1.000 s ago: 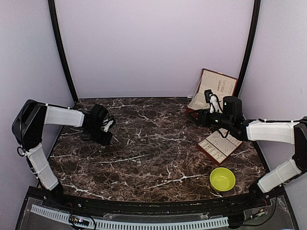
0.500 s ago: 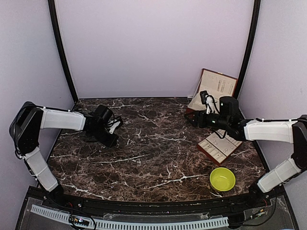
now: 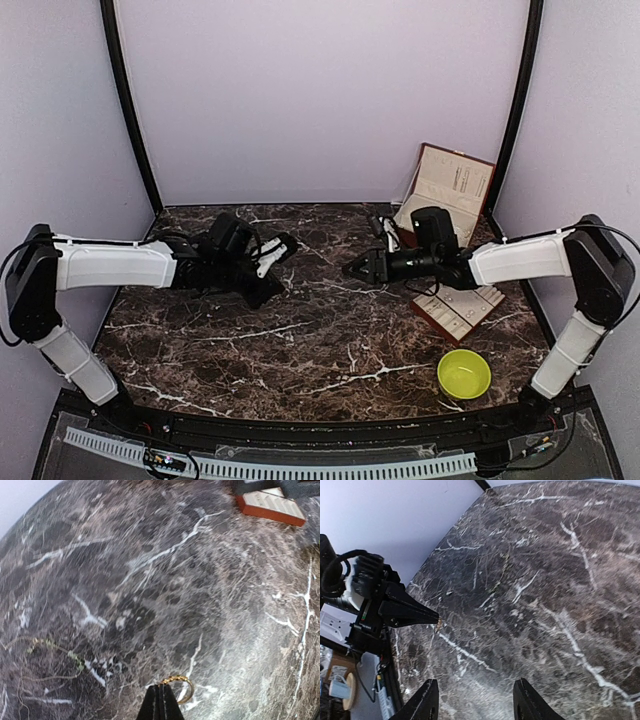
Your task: Organize the mixed jewelry
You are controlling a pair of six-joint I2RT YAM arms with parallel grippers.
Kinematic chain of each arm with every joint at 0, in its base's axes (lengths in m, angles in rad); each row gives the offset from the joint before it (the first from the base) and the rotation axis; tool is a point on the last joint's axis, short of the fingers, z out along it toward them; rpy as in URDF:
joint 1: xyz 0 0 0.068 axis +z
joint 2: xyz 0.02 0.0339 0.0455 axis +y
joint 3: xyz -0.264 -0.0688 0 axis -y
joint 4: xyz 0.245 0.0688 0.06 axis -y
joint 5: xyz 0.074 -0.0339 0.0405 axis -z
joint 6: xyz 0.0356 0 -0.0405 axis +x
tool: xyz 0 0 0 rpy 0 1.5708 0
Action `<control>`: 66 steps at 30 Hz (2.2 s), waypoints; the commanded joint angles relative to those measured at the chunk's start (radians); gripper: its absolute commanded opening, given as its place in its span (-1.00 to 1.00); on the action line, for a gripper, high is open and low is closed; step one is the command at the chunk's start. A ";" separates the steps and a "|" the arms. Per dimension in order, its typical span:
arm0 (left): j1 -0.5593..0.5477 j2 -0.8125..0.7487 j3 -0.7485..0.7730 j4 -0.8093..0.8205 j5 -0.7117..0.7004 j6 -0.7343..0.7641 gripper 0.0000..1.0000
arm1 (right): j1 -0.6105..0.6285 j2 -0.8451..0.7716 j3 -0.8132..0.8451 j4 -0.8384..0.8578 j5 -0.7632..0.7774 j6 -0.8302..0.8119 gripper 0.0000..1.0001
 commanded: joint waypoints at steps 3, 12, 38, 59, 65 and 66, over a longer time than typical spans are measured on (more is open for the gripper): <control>-0.120 -0.129 -0.071 0.141 -0.011 0.120 -1.00 | 0.069 0.069 0.041 0.075 -0.206 0.172 0.01; -0.208 -0.167 -0.115 0.217 -0.093 0.175 -1.00 | 0.134 0.133 0.070 0.147 -0.293 0.248 -0.10; -0.253 -0.165 -0.139 0.241 -0.150 0.185 -1.00 | 0.182 0.184 0.145 0.046 -0.263 0.176 -0.51; -0.258 -0.165 -0.139 0.239 -0.159 0.191 -1.00 | 0.187 0.206 0.150 0.124 -0.272 0.235 -0.85; -0.258 -0.163 -0.138 0.240 -0.156 0.186 -1.00 | 0.186 0.202 0.145 0.145 -0.273 0.241 -1.00; -0.259 -0.163 -0.138 0.240 -0.157 0.186 -1.00 | 0.186 0.201 0.144 0.144 -0.270 0.240 -1.00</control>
